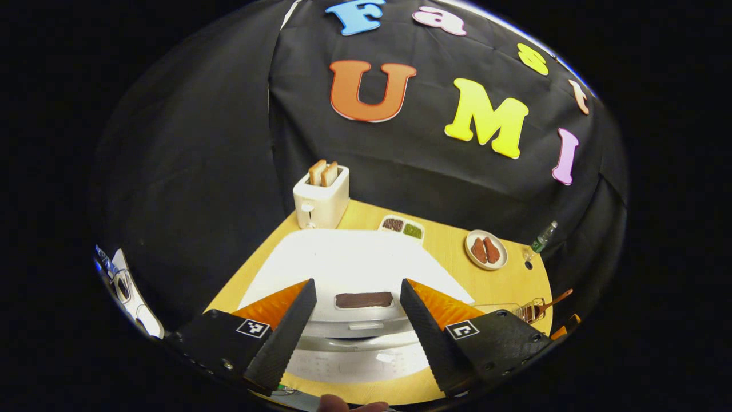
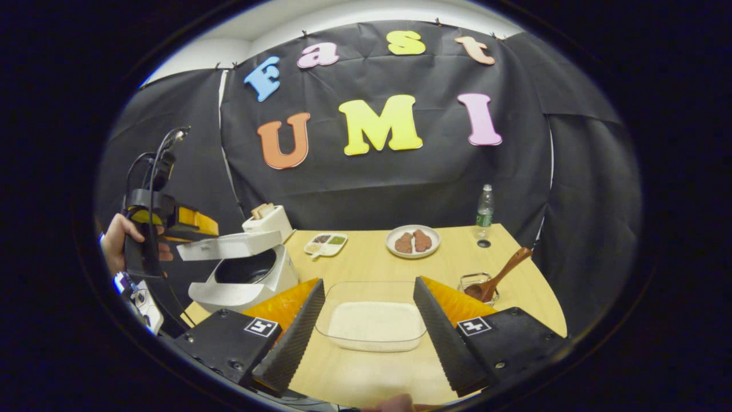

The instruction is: Close the left gripper, press the button to open the rice cooker; take a wooden spoon from the chopstick holder with the right hand, scoop a spoonful of rice and pour it into the rice cooker, then put the wooden spoon back into the chopstick holder.

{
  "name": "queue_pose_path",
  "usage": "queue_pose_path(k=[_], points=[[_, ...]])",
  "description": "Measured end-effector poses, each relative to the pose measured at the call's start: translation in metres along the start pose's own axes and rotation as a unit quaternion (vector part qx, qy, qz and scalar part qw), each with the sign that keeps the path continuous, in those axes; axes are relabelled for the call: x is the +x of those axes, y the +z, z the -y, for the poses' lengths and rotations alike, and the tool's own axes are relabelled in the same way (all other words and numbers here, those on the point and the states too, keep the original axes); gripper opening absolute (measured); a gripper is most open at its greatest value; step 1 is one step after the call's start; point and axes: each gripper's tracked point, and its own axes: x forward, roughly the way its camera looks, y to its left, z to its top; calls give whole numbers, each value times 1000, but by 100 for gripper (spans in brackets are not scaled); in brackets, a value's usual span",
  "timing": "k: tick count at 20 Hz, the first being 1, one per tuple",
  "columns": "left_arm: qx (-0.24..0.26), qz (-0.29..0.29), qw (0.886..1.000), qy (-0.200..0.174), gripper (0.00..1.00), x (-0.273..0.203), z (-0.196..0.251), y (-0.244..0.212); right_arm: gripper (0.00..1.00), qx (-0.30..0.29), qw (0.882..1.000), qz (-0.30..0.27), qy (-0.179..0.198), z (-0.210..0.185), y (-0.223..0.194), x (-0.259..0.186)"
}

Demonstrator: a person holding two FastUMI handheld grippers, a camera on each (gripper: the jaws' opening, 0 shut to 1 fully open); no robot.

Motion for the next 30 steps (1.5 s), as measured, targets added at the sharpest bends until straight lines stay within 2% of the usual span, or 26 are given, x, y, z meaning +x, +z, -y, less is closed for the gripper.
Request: queue_pose_path(k=[6,11,17,19,22,24,27,29,30], points=[[-36,-86,996,1,97,10,-3,-43,98,6,1000,-6,2,9,2,6],[-44,-133,990,21,97,21,-4,-66,99,14,1000,-10,10,18,5,24],[-4,-131,990,61,99,29,-3,-76,98,25,999,-26,41,21,7,57],[-18,-126,990,63,99,29,-2,-74,98,30,997,-36,55,23,6,68],[-9,-98,992,72,99,31,-3,-66,99,37,996,-49,70,27,11,65],[-22,-84,994,71,98,32,-5,-62,96,29,997,-38,66,34,19,66],[-66,-34,996,47,94,18,-3,-45,98,16,998,-9,56,34,36,50],[-74,26,996,29,93,-10,-2,-28,99,3,999,14,50,25,43,30],[-69,56,996,19,92,-29,1,-21,96,-4,999,26,47,18,44,18]])
